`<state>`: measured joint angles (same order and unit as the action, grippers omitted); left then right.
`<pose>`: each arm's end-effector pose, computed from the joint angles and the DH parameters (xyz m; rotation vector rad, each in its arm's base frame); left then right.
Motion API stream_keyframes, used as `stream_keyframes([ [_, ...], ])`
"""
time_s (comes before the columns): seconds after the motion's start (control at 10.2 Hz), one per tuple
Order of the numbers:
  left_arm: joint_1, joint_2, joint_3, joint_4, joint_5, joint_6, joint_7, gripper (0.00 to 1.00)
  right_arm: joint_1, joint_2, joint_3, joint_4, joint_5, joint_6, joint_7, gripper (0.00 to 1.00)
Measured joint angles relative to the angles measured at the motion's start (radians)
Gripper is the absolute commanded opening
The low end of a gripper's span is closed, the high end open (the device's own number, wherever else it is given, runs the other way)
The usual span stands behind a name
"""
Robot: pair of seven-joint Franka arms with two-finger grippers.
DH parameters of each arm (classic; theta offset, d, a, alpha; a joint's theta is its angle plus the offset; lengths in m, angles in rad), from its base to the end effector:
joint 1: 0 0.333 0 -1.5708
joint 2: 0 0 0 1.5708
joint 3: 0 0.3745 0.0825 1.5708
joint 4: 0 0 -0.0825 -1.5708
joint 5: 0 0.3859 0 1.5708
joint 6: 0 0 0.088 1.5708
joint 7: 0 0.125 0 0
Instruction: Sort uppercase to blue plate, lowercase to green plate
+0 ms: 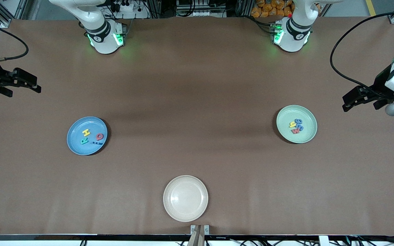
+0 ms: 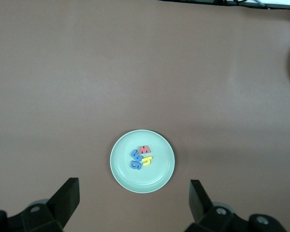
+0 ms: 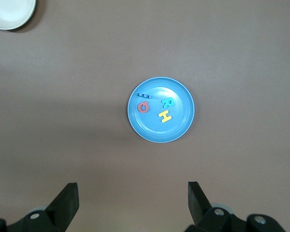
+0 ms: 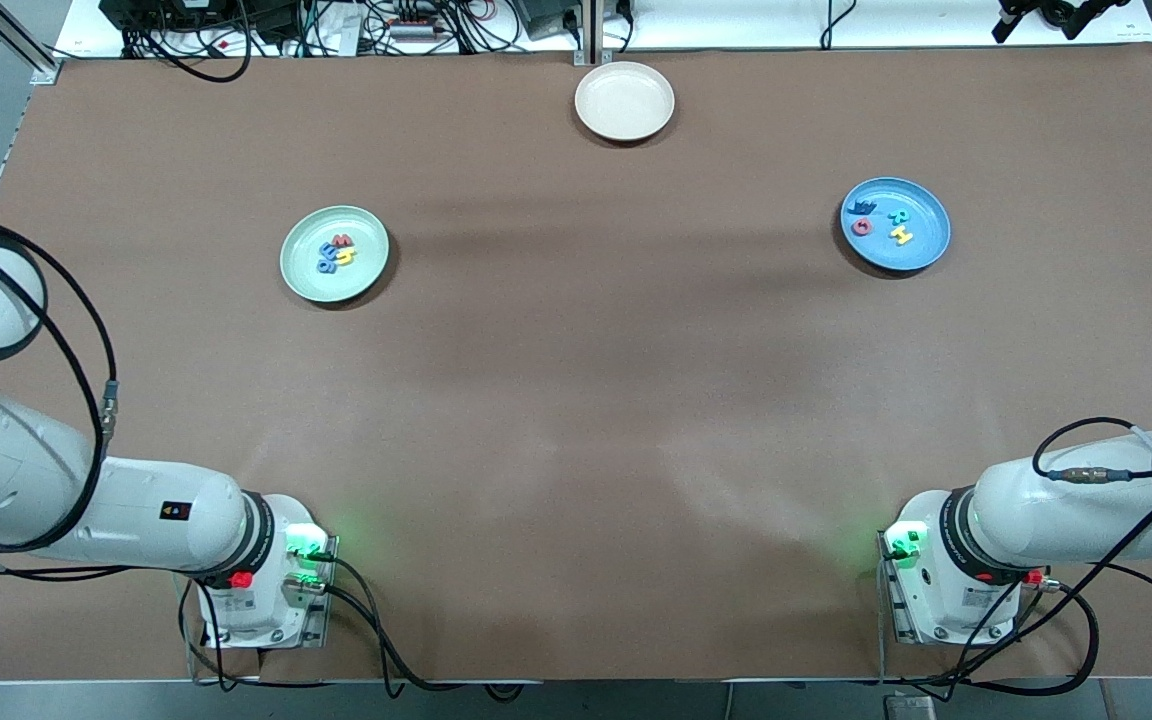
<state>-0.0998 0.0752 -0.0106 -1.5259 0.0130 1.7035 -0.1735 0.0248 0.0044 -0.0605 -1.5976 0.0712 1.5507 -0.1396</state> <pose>0.5955 -0.0643 0.6557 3.1335 0.0973 0.1617 0.5539 -0.0107 0.6485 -3.0616 -0.1586 0.0688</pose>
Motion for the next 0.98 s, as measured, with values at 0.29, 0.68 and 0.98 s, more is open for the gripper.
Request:
stream_keyframes([
  [0.29, -0.005, 0.0, 0.0, 0.0, 0.0, -0.006, 0.0, 1.0, 0.0, 0.002, 0.0, 0.001, 0.0, 0.002, -0.002, 1.0],
  [0.68, -0.016, 0.001, -0.005, -0.006, 0.0, -0.102, -0.019, 1.0, 0.0, 0.002, 0.0, 0.001, 0.0, 0.003, -0.003, 1.0],
  [0.98, -0.016, 0.001, -0.005, -0.025, -0.008, -0.107, -0.02, 1.0, 0.0, 0.002, -0.002, 0.002, 0.0, 0.003, -0.003, 1.0],
])
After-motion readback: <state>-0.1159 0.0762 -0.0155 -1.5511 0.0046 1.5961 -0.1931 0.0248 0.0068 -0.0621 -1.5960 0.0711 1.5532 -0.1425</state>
